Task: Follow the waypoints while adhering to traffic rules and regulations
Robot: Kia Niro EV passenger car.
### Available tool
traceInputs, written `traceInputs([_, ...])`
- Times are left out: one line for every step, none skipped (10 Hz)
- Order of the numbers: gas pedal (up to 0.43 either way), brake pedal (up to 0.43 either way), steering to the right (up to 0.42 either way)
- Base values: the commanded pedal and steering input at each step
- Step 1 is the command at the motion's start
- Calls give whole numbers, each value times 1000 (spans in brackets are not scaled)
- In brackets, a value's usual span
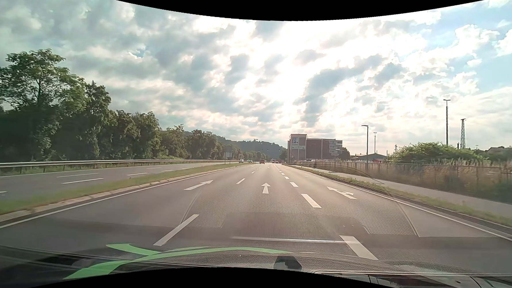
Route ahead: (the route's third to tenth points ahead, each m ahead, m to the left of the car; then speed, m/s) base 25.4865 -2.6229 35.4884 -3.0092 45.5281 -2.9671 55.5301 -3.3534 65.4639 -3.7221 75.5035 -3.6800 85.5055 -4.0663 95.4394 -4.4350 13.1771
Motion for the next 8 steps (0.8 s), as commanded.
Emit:
traceInputs([157, 0, -3])
traceInputs([157, 0, -2])
traceInputs([157, 0, -3])
traceInputs([157, 0, -3])
traceInputs([157, 0, -3])
traceInputs([157, 0, -3])
traceInputs([157, 0, -3])
traceInputs([157, 0, -3])
